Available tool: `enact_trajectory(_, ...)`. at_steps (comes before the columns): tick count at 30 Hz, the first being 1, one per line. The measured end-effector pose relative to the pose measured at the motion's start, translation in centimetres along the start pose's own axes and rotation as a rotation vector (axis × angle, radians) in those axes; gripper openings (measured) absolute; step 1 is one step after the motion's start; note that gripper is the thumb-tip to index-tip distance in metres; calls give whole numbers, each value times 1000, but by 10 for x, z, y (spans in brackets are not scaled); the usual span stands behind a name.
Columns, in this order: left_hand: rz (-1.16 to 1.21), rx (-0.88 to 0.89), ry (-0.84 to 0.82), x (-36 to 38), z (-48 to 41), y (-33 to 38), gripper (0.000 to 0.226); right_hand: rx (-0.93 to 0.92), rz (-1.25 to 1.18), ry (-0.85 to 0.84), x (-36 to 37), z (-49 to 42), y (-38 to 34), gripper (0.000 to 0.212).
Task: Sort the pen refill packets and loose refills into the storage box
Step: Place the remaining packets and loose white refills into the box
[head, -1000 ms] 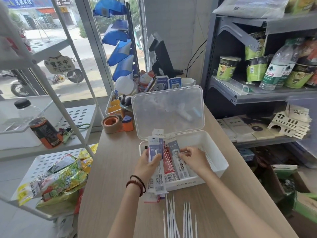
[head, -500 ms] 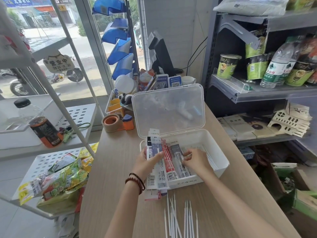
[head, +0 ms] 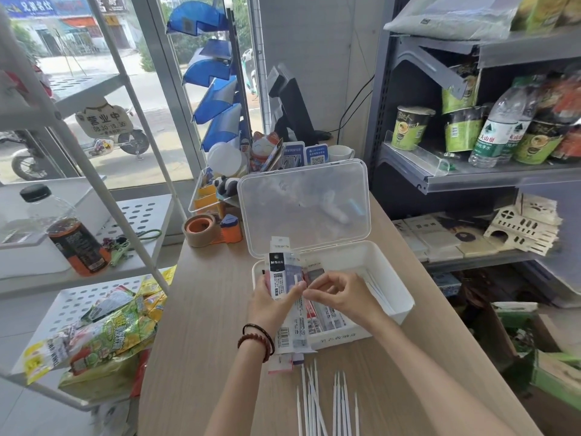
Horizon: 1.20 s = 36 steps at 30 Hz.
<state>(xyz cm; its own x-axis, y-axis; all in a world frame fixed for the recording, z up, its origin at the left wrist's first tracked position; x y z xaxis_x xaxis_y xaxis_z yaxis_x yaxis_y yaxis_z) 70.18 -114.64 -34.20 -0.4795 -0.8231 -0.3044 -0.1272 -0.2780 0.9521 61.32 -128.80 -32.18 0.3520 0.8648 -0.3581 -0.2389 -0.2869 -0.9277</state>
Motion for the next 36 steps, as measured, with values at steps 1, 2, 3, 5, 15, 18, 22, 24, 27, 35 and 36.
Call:
enact_trajectory(1,-13,-2,11,0,0,0,54,2,-3,-22,2,0,0,28)
enact_trajectory(2,-19,2,18,0,0,0,55,1,-4,-44,4,-1,1,28)
enact_trajectory(3,-20,1,20,0,1,0,56,0,-4,-63,7,-1,2,29)
enact_trajectory(5,-8,-2,15,1,0,-2,57,4,0,-82,9,-2,4,31)
enact_trajectory(15,-32,76,-92,8,5,17,58,79,-189,-50,-3,-6,9,17)
enact_trajectory(18,-39,72,-91,8,5,16,55,151,-243,101,-22,-9,20,22)
enact_trajectory(22,-8,31,-93,8,1,3,59,230,-136,205,-30,-12,37,19)
enact_trajectory(24,-15,10,-83,7,0,0,31,238,4,237,-30,-14,41,16)
enact_trajectory(27,-19,7,-80,6,-2,1,14,267,278,281,-28,-15,46,13)
enact_trajectory(35,15,-3,-75,6,-3,-3,17,335,440,268,-21,-13,55,18)
enact_trajectory(36,15,-2,-74,6,-3,-3,17,334,438,266,-21,-12,55,19)
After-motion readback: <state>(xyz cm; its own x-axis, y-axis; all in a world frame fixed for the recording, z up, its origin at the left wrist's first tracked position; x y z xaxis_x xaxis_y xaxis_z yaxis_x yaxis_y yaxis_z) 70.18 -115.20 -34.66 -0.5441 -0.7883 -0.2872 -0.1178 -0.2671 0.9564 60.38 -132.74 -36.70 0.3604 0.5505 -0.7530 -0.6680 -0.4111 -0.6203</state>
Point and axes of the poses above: each hand's wrist, its own z-axis away from the middle knuckle, its own x-axis out of the palm, y = z × x, the point moved 9 cm from there along -z, towards the middle knuckle, and after that the axes turned 7 degrees about x, right-handed, at the moved point
